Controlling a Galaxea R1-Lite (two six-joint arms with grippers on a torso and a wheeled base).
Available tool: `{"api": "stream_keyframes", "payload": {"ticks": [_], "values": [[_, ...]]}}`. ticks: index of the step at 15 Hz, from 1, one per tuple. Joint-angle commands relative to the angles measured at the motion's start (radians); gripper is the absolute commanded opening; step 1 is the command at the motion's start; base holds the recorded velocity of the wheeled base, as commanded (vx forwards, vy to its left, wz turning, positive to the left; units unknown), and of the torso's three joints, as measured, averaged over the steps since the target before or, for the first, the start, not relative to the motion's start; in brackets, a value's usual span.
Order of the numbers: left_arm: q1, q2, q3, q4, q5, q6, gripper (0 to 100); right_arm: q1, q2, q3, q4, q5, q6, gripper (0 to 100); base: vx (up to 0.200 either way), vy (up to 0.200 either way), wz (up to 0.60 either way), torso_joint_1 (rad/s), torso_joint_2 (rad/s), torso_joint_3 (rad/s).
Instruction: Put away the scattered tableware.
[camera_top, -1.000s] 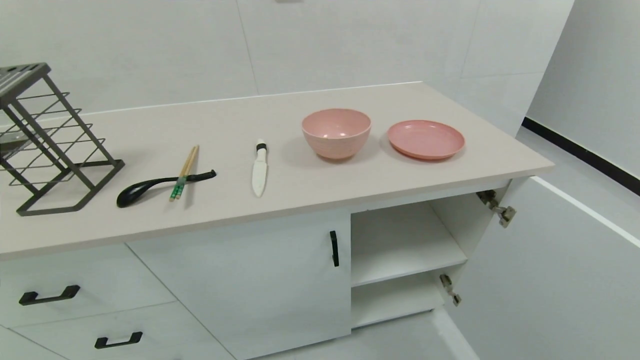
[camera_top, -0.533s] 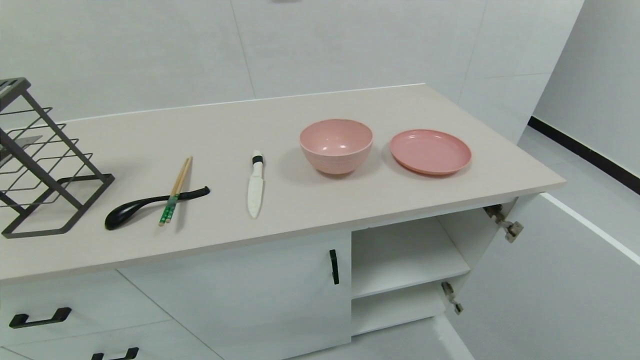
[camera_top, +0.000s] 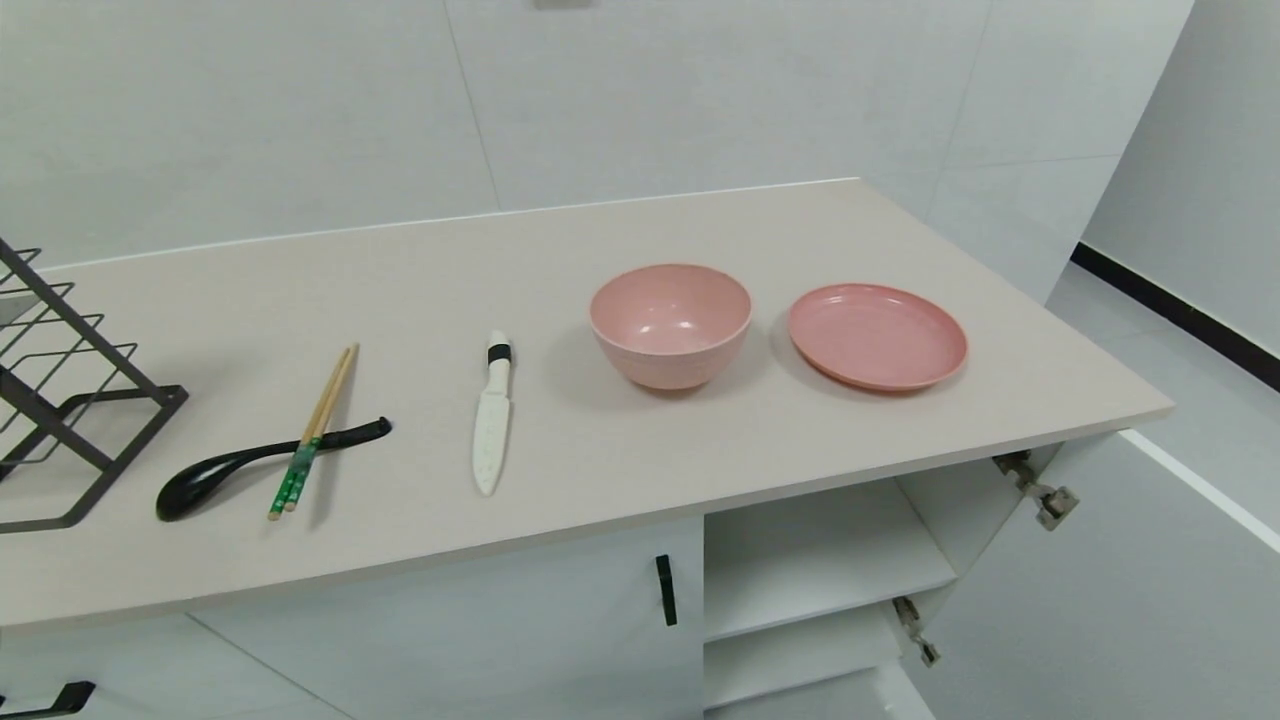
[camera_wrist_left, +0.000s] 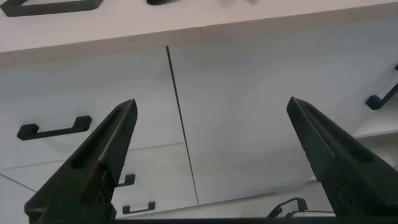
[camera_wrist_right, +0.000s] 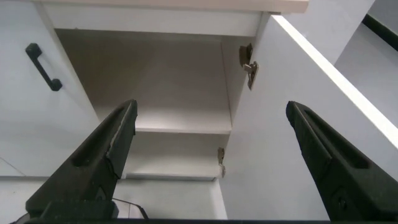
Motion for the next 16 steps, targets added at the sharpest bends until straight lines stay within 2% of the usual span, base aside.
{"api": "stream_keyframes", "payload": {"ticks": [1, 7, 16], "values": [[0.0, 0.001, 0.0, 0.0, 0.0, 0.0, 100, 0.0, 0.0, 0.0, -0.001, 0.0, -0.001, 100, 0.0, 0.0, 0.0, 0.0, 0.0, 0.0], [0.0, 0.001, 0.0, 0.0, 0.0, -0.001, 100, 0.0, 0.0, 0.0, -0.001, 0.0, 0.001, 100, 0.0, 0.0, 0.0, 0.018, -0.03, -0.017], [0.0, 0.001, 0.0, 0.0, 0.0, 0.0, 100, 0.0, 0.0, 0.0, -0.001, -0.001, 0.001, 100, 0.0, 0.0, 0.0, 0.251, -0.47, -0.23]]}}
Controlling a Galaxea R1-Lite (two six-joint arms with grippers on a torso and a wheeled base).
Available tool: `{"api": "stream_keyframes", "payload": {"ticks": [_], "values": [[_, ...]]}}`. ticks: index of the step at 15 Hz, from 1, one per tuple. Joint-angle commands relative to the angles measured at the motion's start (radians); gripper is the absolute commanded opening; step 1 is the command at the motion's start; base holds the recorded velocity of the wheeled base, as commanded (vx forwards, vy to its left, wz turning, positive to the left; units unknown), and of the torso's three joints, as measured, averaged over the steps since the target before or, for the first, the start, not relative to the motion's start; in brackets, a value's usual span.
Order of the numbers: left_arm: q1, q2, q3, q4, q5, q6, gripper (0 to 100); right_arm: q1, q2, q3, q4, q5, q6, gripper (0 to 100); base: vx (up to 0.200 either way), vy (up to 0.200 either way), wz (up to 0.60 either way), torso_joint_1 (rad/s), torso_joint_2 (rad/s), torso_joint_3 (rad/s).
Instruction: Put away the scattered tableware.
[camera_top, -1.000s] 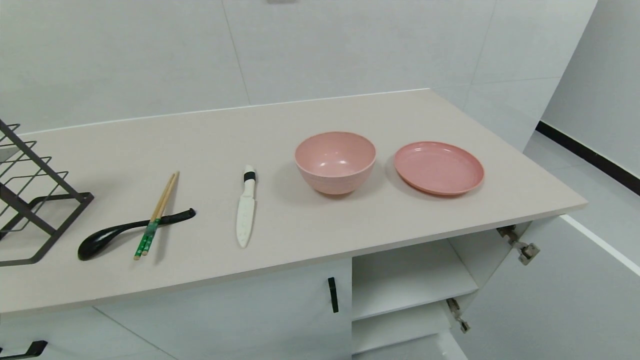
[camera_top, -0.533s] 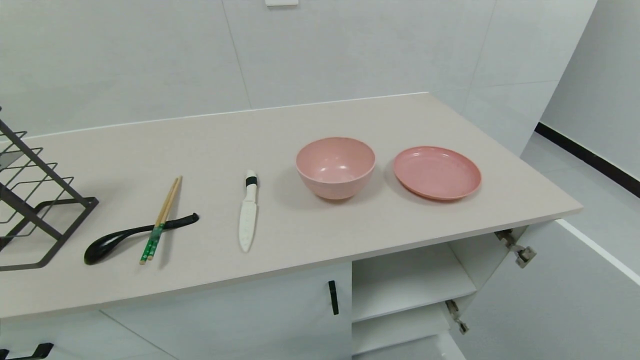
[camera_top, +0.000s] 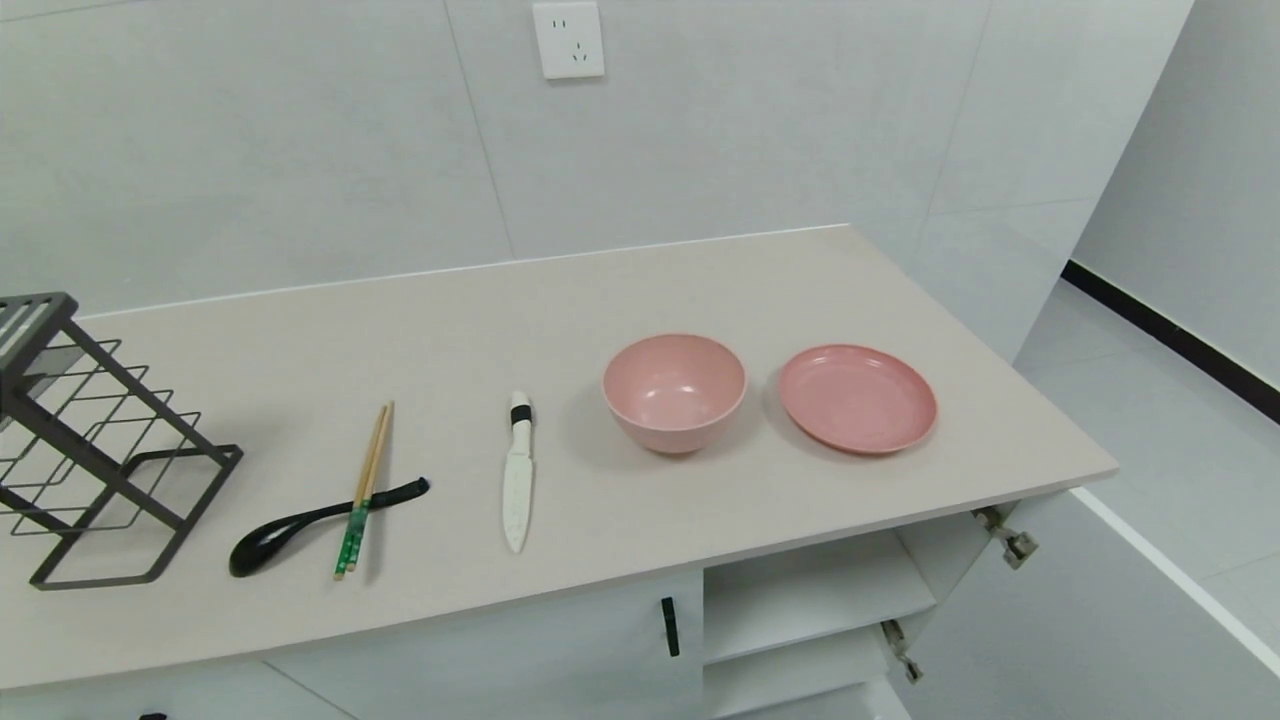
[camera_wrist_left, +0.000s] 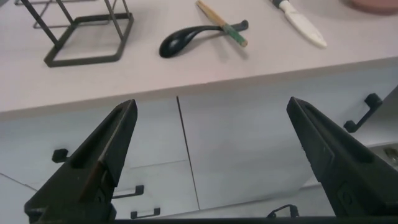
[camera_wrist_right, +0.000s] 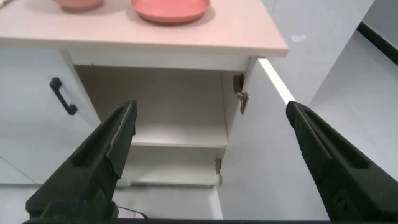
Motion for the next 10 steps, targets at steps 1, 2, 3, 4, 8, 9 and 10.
{"api": "stream_keyframes", "payload": {"ticks": [1, 2, 3, 4, 8, 9, 10], "values": [[0.0, 0.001, 0.0, -0.001, 0.0, 0.001, 100, 0.0, 0.0, 0.0, 0.0, 0.0, -0.001, 100, 0.0, 0.0, 0.0, 0.281, -0.56, -0.266], [0.0, 0.001, 0.0, -0.001, 0.0, 0.001, 100, 0.0, 0.0, 0.0, 0.0, 0.0, -0.001, 100, 0.0, 0.0, 0.0, 0.29, -0.55, -0.276], [0.0, 0.001, 0.0, -0.001, 0.0, 0.001, 100, 0.0, 0.0, 0.0, 0.0, 0.0, -0.001, 100, 0.0, 0.0, 0.0, 0.29, -0.58, -0.276], [0.0, 0.001, 0.0, -0.001, 0.0, 0.001, 100, 0.001, 0.0, 0.0, 0.0, 0.0, -0.001, 100, 0.0, 0.0, 0.0, 0.31, -0.58, -0.276], [0.0, 0.001, 0.0, -0.001, 0.0, -0.002, 100, 0.001, 0.0, 0.0, 0.0, 0.002, -0.001, 100, 0.0, 0.0, 0.0, 0.297, -0.58, -0.287], [0.0, 0.001, 0.0, -0.001, 0.0, -0.002, 100, 0.0, 0.0, 0.0, 0.0, 0.002, -0.002, 100, 0.0, 0.0, 0.0, 0.242, -0.45, -0.232], [0.0, 0.001, 0.0, -0.001, 0.0, -0.002, 100, 0.0, 0.0, 0.0, 0.0, 0.002, -0.002, 100, 0.0, 0.0, 0.0, 0.212, -0.41, -0.198]]}}
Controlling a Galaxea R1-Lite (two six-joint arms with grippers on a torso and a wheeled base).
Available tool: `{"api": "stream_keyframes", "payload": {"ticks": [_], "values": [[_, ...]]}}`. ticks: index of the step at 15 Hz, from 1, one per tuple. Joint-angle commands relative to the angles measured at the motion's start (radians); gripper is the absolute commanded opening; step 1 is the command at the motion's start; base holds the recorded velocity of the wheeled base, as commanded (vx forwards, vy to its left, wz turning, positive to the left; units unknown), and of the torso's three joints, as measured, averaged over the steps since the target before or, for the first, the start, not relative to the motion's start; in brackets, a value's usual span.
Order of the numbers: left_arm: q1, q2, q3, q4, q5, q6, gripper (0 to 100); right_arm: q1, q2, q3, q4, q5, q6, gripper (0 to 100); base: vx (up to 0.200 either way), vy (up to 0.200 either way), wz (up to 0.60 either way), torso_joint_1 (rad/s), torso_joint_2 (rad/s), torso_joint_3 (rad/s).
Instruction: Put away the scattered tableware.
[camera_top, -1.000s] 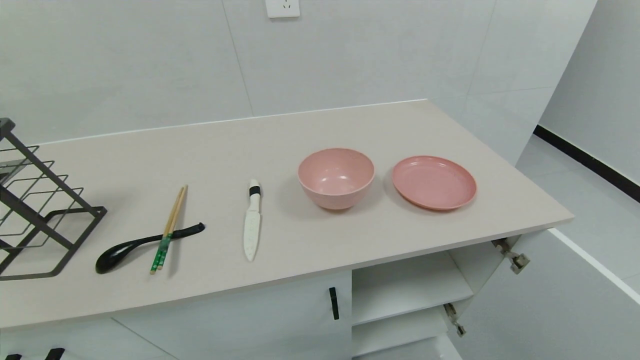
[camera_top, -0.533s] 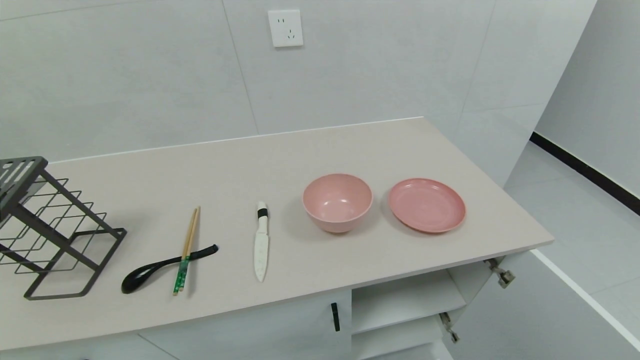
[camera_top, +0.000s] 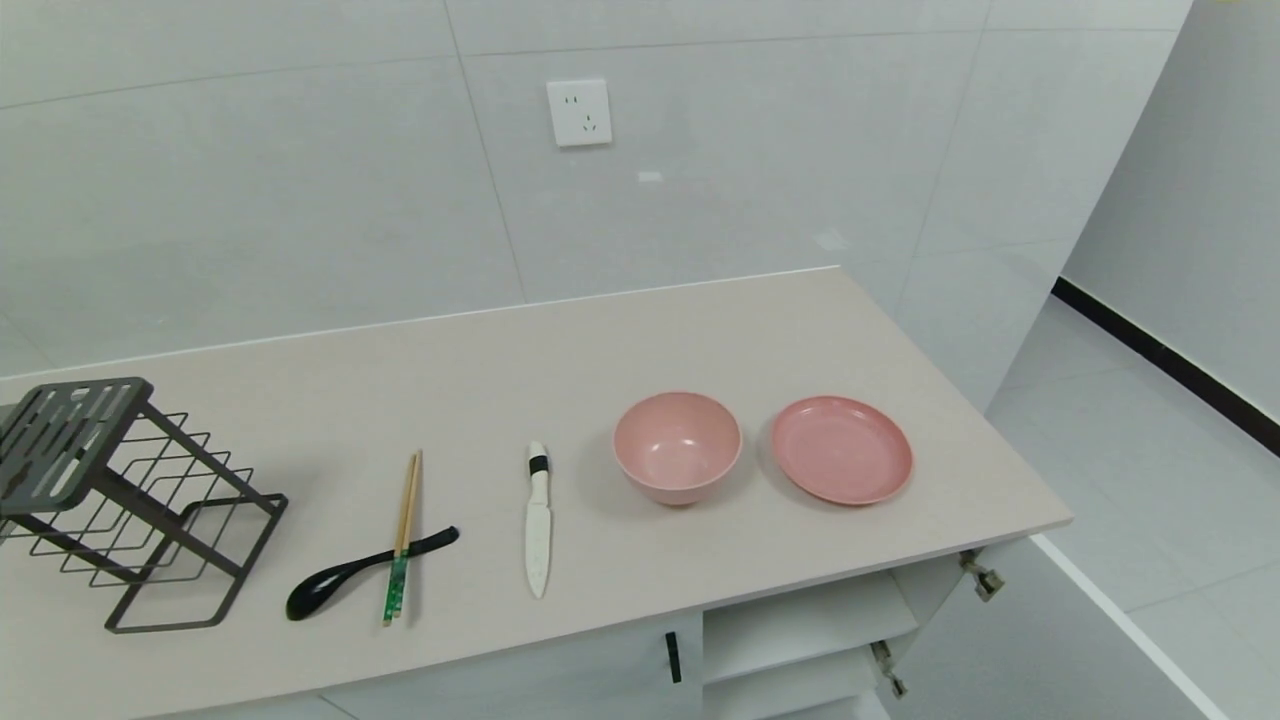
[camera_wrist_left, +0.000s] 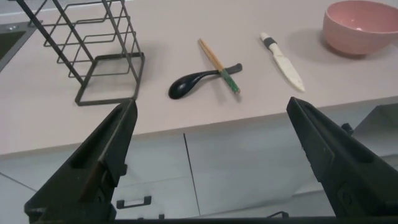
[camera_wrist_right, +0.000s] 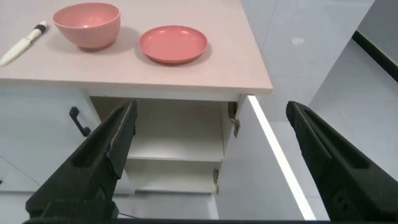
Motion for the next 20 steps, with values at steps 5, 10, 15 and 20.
{"api": "stream_keyframes", "payload": {"ticks": [5, 10, 15, 20], "values": [[0.0, 0.001, 0.0, -0.001, 0.001, 0.0, 100, 0.0, 0.0, 0.0, -0.001, -0.003, 0.003, 100, 0.0, 0.0, 0.0, 0.195, -0.38, -0.187], [0.0, 0.001, 0.0, -0.001, 0.001, 0.0, 100, 0.0, 0.0, 0.0, -0.001, 0.005, -0.026, 100, 0.0, 0.0, 0.0, 0.133, -0.26, -0.125], [0.0, 0.001, 0.0, -0.001, 0.001, 0.006, 100, 0.0, 0.0, 0.0, -0.001, 0.003, -0.029, 100, 0.0, 0.0, 0.0, 0.0, 0.0, 0.0], [0.0, 0.001, 0.0, -0.001, 0.001, -0.008, 100, 0.0, 0.0, 0.0, -0.001, -0.001, -0.025, 100, 0.16, 0.0, 0.0, 0.003, 0.0, 0.003]]}}
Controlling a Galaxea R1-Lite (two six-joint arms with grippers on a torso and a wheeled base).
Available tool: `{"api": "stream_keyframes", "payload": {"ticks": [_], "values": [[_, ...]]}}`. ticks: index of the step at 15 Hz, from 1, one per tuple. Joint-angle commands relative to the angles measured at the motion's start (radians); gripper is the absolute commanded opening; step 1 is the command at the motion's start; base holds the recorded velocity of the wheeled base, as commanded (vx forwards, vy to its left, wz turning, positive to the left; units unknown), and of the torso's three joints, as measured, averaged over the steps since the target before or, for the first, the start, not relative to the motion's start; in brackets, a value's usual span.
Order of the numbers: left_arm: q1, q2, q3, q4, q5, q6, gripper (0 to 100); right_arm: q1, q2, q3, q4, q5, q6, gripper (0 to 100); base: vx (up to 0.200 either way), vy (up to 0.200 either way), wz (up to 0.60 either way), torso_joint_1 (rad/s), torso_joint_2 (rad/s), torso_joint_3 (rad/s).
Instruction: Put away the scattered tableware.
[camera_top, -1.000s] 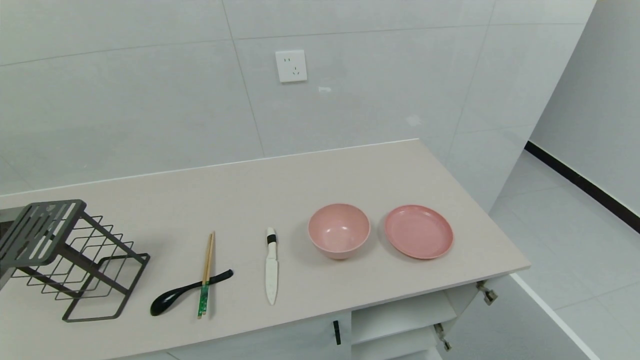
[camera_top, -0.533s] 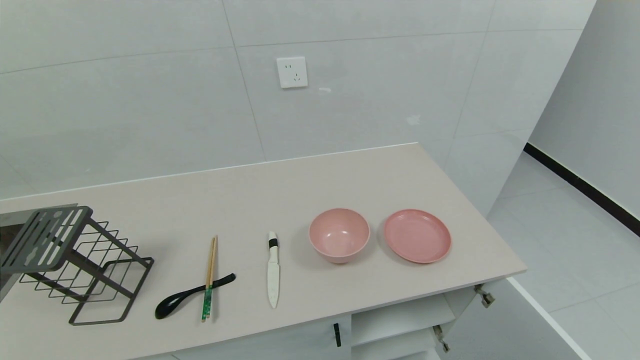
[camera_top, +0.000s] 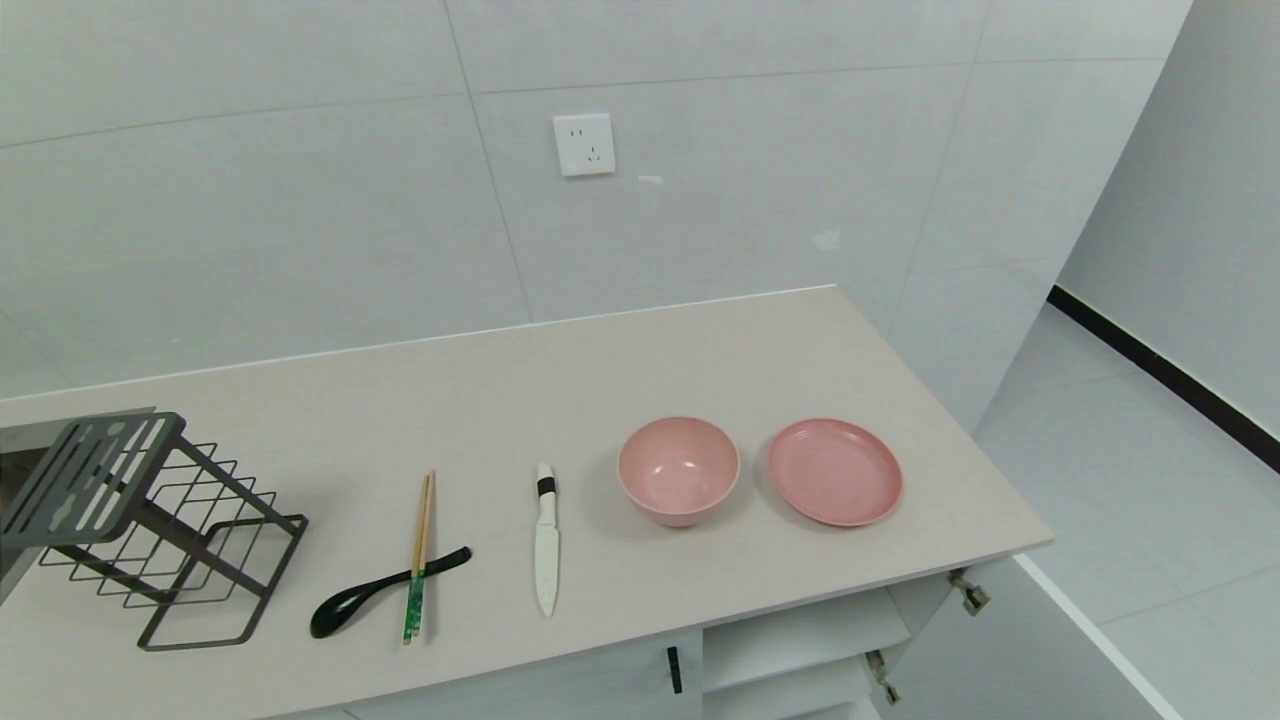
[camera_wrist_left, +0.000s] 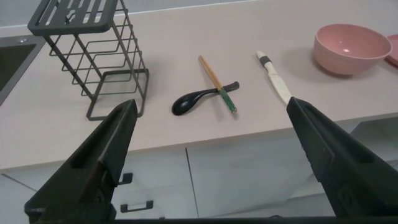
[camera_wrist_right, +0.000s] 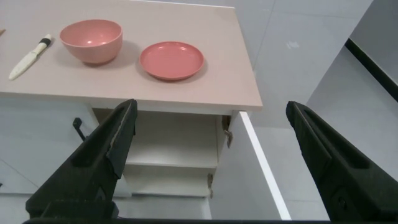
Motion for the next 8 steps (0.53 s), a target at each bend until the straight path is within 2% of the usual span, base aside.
{"api": "stream_keyframes", "payload": {"ticks": [1, 8], "values": [[0.0, 0.001, 0.0, 0.0, 0.0, -0.002, 100, 0.0, 0.0, 0.0, -0.001, 0.002, 0.0, 100, 0.2, 0.0, 0.0, -0.002, 0.0, 0.007], [0.0, 0.001, 0.0, 0.0, 0.0, 0.0, 100, 0.0, 0.0, 0.0, -0.001, 0.003, -0.003, 100, 0.0, 0.0, 0.0, 0.0, 0.0, 0.0]]}}
